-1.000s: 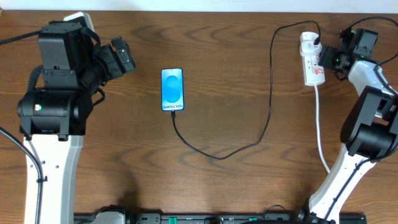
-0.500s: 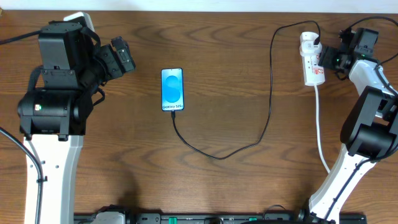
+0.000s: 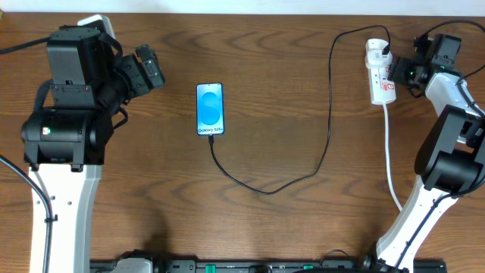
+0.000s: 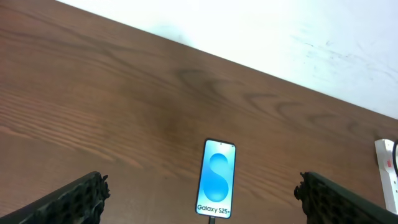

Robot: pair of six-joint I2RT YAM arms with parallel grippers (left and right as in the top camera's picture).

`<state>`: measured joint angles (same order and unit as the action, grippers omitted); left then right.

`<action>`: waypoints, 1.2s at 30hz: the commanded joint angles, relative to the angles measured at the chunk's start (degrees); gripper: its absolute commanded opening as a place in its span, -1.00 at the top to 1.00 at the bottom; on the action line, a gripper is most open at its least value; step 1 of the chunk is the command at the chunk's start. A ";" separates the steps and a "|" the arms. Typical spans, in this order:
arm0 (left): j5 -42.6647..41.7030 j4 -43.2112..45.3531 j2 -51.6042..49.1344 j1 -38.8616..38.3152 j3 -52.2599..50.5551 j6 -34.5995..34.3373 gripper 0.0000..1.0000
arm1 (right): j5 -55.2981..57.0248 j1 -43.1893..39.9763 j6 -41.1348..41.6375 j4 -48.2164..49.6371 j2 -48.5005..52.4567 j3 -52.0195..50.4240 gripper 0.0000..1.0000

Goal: Plug charger to phone and switch on socket

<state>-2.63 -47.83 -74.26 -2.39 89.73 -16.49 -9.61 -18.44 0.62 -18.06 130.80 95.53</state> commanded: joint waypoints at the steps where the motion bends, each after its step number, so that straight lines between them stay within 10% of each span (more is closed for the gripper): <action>1: 0.35 -0.15 -0.07 0.24 0.24 -0.09 -1.00 | -9.22 5.31 -0.48 -1.51 2.67 -0.94 -0.35; 36: 0.35 -0.15 -0.07 0.24 0.24 -0.09 -0.99 | -12.00 9.57 -0.48 -3.43 3.48 -1.16 -0.33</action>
<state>-2.63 -47.86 -74.26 -2.39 89.73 -16.49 -10.94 -13.56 -0.67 -21.91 130.82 95.53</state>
